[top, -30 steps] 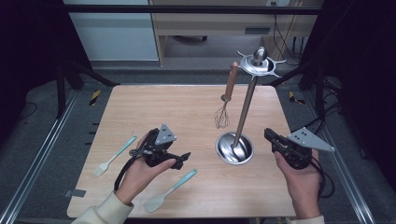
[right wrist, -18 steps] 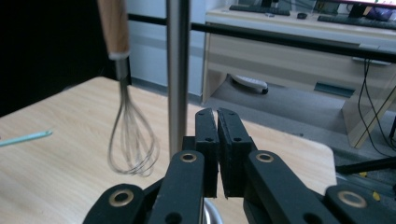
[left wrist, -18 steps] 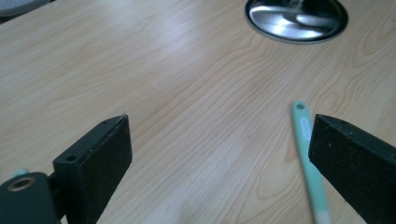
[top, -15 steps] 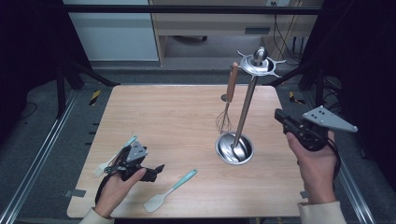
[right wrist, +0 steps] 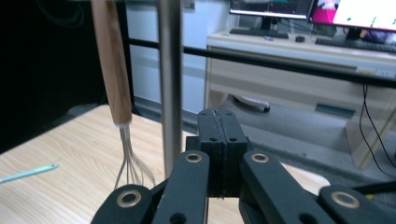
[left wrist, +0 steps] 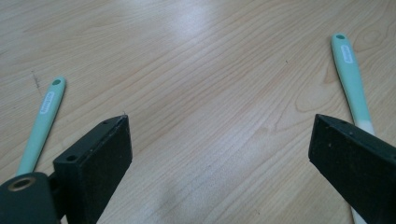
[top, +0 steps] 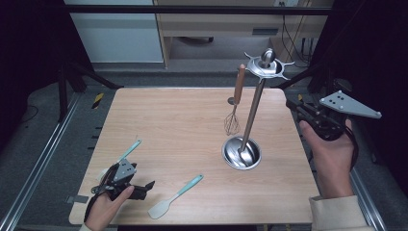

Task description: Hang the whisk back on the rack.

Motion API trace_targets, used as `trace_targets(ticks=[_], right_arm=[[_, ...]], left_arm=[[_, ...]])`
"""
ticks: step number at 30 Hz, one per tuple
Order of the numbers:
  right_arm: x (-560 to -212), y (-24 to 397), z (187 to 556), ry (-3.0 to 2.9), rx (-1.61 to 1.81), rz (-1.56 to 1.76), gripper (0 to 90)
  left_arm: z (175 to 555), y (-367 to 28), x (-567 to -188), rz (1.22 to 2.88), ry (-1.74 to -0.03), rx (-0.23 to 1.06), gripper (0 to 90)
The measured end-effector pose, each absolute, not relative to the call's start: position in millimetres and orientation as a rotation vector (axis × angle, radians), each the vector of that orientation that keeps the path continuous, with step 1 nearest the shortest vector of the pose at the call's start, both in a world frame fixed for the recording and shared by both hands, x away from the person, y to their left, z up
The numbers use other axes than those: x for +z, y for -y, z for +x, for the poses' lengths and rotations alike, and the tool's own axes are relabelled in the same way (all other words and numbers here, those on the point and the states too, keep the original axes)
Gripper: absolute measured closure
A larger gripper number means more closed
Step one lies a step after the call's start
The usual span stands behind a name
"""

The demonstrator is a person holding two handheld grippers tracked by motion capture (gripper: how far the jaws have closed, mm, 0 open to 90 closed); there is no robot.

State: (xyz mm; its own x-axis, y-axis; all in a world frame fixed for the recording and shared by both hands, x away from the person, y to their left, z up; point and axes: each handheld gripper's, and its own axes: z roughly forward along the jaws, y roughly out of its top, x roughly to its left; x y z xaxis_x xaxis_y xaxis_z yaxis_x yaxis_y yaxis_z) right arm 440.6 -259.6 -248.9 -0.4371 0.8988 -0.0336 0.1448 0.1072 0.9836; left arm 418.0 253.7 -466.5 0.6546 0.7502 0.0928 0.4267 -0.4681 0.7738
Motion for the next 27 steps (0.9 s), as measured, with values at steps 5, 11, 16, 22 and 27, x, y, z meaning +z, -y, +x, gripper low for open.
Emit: trace_targets(ticks=[5,11,16,22,27], right_arm=[[-232.4,259.2,436.6,-1.655,1.425,1.009,90.0],[-220.5,264.6,441.4,-1.627,1.457,1.01,90.0],[-212.1,263.8,441.4,-1.608,1.483,0.998,90.0],[-205.1,262.6,446.9,-1.615,1.475,0.996,90.0],[-205.2,258.0,447.4,-1.641,1.466,0.977,90.0]], left_arm=[[417.7,-261.7,-467.1,2.086,-0.956,0.563,5.9],[419.1,-266.8,-469.4,2.068,-1.002,0.571,6.0],[420.0,-267.2,-469.7,2.068,-1.007,0.579,6.0],[420.6,-269.1,-469.5,2.065,-1.016,0.587,6.1],[421.4,-269.8,-470.3,2.066,-1.021,0.586,6.1]])
